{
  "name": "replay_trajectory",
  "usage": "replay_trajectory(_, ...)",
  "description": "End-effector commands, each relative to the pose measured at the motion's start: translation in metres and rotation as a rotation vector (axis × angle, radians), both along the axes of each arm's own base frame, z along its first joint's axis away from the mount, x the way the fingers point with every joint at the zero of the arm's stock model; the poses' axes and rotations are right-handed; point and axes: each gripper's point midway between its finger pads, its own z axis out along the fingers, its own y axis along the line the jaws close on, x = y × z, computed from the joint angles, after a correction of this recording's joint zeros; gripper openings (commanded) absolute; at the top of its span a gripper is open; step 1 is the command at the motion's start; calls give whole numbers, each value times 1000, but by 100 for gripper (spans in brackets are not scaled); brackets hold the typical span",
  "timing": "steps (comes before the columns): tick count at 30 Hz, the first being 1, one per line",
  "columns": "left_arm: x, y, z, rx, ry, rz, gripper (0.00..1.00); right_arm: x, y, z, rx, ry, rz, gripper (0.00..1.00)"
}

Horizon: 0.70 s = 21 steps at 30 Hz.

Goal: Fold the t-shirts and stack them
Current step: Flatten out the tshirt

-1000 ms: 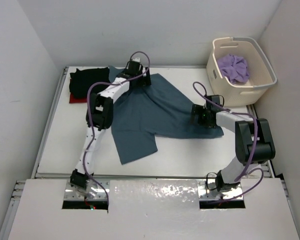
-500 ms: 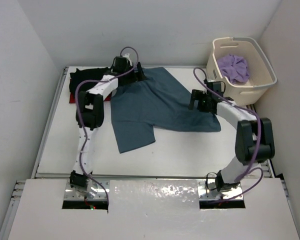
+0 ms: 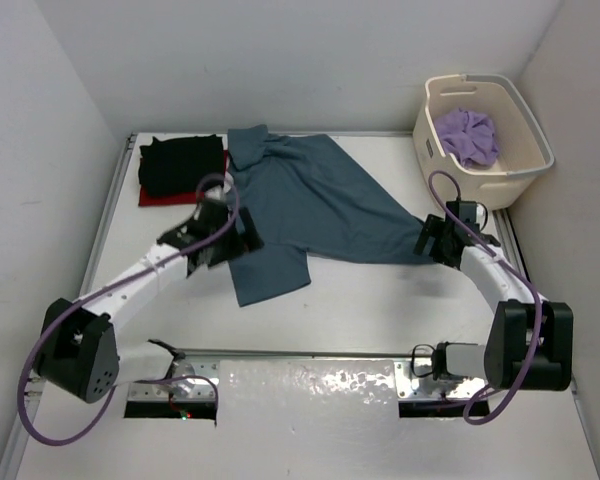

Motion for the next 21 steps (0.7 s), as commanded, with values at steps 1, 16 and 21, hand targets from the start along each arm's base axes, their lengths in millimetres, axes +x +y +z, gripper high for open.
replay_trajectory(1,-71,8,-56,-2,240,82,100,0,-10,8,-33,-47,-71,99)
replay_trajectory(16,-101,19,-117,31,349,112,86,0,-7,0,-18,-27,-51,99)
replay_trajectory(21,-100,20,-125,100,393,80,58,-3,-15,-1,-54,-13,-80,99)
